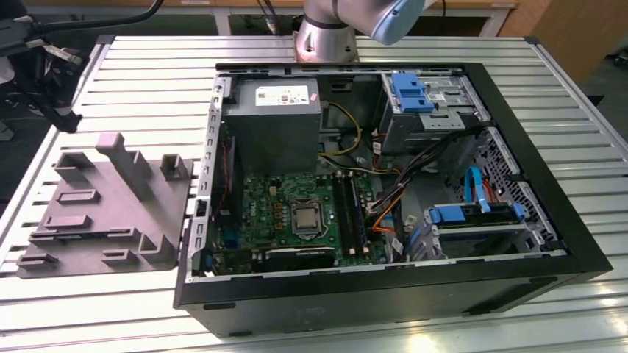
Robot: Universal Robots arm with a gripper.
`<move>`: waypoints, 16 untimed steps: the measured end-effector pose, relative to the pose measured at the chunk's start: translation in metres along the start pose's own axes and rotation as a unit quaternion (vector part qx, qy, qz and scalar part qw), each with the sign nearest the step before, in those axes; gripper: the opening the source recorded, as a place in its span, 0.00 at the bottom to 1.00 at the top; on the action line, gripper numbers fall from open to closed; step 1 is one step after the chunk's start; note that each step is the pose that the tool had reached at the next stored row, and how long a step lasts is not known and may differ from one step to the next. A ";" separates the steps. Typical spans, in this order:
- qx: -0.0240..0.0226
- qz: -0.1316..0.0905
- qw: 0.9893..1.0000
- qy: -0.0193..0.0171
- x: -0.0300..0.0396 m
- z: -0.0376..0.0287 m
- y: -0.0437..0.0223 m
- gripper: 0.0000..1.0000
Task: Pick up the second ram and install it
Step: 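Reach for the second ram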
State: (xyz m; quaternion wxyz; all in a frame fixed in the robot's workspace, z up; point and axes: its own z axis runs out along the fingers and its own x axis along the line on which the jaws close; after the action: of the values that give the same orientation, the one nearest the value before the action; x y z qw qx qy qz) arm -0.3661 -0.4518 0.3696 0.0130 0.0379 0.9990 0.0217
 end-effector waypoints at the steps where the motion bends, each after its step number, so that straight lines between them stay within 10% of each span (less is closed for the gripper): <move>1: 0.000 0.000 1.000 0.000 0.0007 0.0001 -0.0001 0.11; 16: 0.000 0.000 1.000 0.000 0.0102 0.0022 -0.0040 0.11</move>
State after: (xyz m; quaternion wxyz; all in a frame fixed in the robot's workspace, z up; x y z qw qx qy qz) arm -0.3764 -0.4549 0.3670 0.0131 0.0379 0.9990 0.0218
